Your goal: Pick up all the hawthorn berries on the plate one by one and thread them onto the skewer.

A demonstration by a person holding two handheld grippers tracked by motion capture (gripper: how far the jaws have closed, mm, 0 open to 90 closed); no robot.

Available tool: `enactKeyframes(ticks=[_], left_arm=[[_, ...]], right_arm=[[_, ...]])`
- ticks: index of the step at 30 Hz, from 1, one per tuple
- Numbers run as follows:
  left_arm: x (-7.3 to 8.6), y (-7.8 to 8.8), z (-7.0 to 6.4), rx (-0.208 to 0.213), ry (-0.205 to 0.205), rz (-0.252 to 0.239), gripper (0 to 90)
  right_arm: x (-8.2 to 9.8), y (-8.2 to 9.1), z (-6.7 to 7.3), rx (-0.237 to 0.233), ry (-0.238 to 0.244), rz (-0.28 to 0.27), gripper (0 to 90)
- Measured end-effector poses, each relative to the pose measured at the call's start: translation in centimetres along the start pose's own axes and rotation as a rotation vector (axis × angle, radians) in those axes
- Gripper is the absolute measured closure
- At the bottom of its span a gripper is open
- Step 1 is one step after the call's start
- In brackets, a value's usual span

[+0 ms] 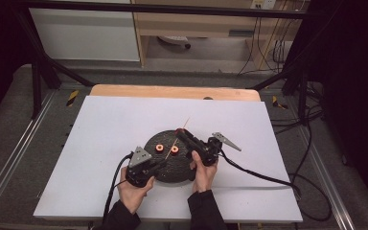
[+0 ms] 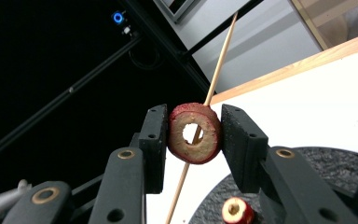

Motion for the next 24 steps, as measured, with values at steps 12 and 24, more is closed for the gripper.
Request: enactKeyframes(ticks=[12,24], left_arm=[[-2.2,-1.4,-0.5,0.004,-0.019,0.012,88.4],[-2.1,-1.3,-0.3,0.019,-0.055,0.030,88.4]], right_arm=[[0.9,1.0,0.0,-0.014,0.027,0.079,62.9],[1.2,1.2,0.1,-0.018,0.032,0.130,62.0]])
Point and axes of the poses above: each handheld gripper's, and its own axes: y roughly backward along the jaws, x roughly out of its underside, z roughly to its left, the point moved 3 cm from there along -y, roughly forward along the jaws, and after that the axes turned 5 degrees about x, right-handed, at the moved point
